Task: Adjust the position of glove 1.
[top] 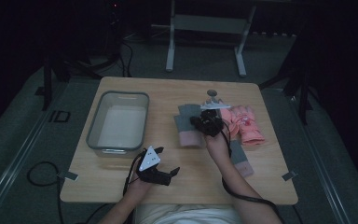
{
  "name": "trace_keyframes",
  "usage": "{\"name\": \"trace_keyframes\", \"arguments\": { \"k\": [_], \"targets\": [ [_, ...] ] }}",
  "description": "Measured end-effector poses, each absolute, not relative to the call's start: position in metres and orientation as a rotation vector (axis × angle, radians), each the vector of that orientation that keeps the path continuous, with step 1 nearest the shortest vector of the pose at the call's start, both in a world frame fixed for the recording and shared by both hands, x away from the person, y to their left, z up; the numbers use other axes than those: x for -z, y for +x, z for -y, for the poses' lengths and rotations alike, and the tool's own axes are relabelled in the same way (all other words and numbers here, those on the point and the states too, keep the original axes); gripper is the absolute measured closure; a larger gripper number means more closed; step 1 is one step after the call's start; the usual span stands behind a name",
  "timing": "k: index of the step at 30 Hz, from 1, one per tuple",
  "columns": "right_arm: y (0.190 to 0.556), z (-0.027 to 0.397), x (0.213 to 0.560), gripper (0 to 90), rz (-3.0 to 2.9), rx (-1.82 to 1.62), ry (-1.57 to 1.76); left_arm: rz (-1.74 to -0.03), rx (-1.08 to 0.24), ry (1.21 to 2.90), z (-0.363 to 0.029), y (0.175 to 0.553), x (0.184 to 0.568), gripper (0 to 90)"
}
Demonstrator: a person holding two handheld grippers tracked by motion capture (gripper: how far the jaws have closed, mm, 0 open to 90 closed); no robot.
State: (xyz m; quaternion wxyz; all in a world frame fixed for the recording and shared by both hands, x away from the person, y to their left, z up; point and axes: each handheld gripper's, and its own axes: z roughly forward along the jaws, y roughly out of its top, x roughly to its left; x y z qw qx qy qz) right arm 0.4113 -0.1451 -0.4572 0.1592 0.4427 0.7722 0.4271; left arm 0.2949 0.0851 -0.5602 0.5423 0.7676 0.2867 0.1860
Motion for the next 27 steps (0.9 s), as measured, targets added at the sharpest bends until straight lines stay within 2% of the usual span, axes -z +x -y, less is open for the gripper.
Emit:
{"name": "trace_keyframes", "arguments": {
  "k": [5,8,13,18,27],
  "targets": [
    [0.378,0.156,0.453,86.2,-2.106,-1.249,1.328,-0.681,-0.446,1.824,-0.085,0.295,0.560,1.2],
    [0.370,0.158,0.456,86.2,-2.100,-1.251,1.352,-0.682,-0.447,1.825,-0.085,0.295,0.560,1.1],
    [0.353,0.164,0.482,86.1,-2.127,-1.230,1.429,-0.680,-0.446,1.826,-0.085,0.295,0.560,1.2],
    [0.350,0.161,0.506,86.1,-2.160,-1.186,1.476,-0.682,-0.446,1.823,-0.086,0.295,0.560,1.2],
    [0.354,0.149,0.526,86.0,-2.193,-1.132,1.492,-0.681,-0.448,1.825,-0.085,0.295,0.560,1.1]
  ]
}}
